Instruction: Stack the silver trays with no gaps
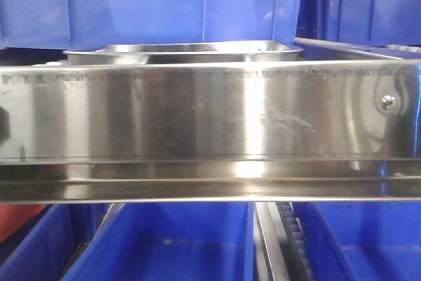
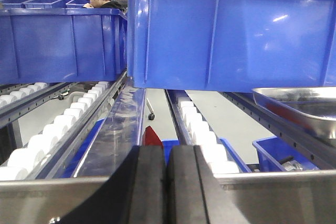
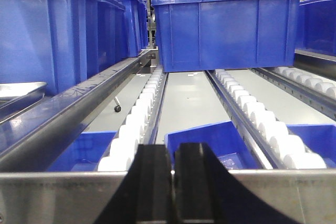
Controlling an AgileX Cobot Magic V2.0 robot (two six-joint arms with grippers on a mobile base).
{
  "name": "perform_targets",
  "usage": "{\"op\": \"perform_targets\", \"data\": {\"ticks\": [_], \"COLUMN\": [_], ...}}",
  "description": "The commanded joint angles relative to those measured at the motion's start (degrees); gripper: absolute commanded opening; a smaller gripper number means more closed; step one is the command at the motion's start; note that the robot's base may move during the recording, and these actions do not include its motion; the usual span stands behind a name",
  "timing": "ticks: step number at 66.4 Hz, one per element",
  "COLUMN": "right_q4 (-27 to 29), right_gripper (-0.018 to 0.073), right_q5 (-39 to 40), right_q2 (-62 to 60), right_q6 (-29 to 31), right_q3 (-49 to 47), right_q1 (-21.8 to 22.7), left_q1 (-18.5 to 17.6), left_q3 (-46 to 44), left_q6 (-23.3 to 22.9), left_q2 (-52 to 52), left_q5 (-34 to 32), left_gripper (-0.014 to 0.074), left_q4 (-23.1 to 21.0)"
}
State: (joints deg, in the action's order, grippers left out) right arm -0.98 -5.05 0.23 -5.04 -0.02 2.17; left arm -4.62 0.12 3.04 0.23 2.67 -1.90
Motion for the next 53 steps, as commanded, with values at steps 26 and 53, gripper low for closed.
{"op": "perform_targets", "data": {"ticks": [26,53], "right_q4": [0.01,0.01], "right_gripper": [-0.0016,-0.0016], "right_q5": [1.02,1.02], "right_q2": [-0.23,-0.23], "right_q6": [0.45,0.45], "right_q3": [0.02,0.02], "right_q1": [-0.06,-0.06], "left_q1": [-0.38,-0.38], "left_q3": [-0.12,-0.12], "left_q6": [0.00,0.00], "left_q2": [-0.23,-0.23], "left_q5": [-1.12,-1.12], "left_gripper": [-0.0015,-0.0015], "left_q4": [0.11,3.87]}}
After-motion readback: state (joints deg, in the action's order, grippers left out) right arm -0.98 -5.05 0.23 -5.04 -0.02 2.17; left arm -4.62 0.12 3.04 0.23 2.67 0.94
